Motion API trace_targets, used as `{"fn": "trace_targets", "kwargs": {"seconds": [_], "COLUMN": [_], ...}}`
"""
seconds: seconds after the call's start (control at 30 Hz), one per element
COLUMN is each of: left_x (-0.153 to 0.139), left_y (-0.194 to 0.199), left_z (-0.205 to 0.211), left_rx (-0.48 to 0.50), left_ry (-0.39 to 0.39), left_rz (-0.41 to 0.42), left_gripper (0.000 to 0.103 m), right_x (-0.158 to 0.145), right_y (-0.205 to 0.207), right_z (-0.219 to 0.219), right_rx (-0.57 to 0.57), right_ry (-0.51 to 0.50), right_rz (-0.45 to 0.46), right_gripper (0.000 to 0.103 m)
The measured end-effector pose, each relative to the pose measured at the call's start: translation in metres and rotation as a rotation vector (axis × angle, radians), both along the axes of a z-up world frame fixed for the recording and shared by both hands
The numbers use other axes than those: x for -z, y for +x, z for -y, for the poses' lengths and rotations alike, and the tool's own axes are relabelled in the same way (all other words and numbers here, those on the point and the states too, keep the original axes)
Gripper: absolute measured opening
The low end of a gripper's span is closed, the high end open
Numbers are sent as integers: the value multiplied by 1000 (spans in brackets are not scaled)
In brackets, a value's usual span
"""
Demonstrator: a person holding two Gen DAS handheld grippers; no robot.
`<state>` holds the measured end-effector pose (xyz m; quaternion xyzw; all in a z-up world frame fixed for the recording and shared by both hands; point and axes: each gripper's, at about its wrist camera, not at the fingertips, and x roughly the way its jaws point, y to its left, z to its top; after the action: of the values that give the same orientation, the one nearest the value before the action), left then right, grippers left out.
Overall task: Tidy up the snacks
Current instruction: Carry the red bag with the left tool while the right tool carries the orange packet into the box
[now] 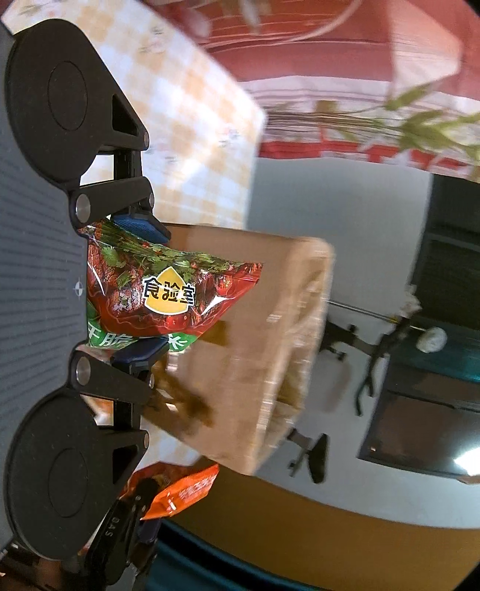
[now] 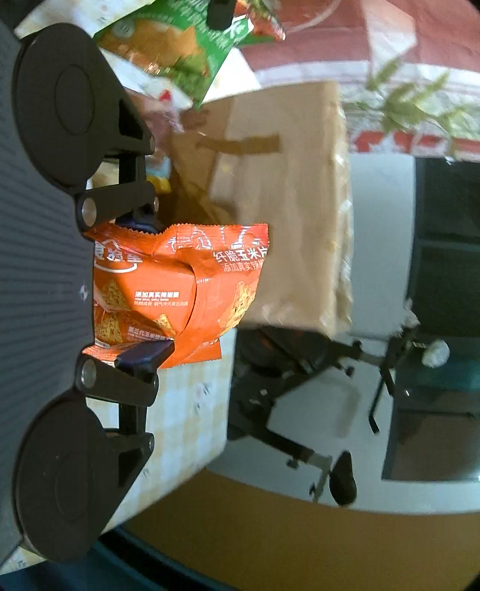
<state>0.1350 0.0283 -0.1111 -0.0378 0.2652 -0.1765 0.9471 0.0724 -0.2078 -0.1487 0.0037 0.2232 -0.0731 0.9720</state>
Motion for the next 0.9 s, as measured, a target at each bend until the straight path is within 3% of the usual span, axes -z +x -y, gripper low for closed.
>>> {"fn": "trace_targets", "kwargs": {"seconds": [0.27,0.5,0.67,0.9], "left_x": [-65,-104,-112,-97], "left_y": [11,42,78,118], "left_z": [9,42,66,86], "left_rx": [58,110,101,56], "left_ry": [-45,-69,-88,-57], "left_rz": [209,358,367,337], "left_gripper": [59,59,59,59], "right_x": [-46,-82,-94,-90], "right_y": [5,37,67,119], "right_z": [17,14,5,-7], "right_rx": [47,-10,-61,-159], "right_ry": [-69,-120,-148,-146], "right_rz": [168,283,355,349], "right_gripper": [57,57,57,57]}}
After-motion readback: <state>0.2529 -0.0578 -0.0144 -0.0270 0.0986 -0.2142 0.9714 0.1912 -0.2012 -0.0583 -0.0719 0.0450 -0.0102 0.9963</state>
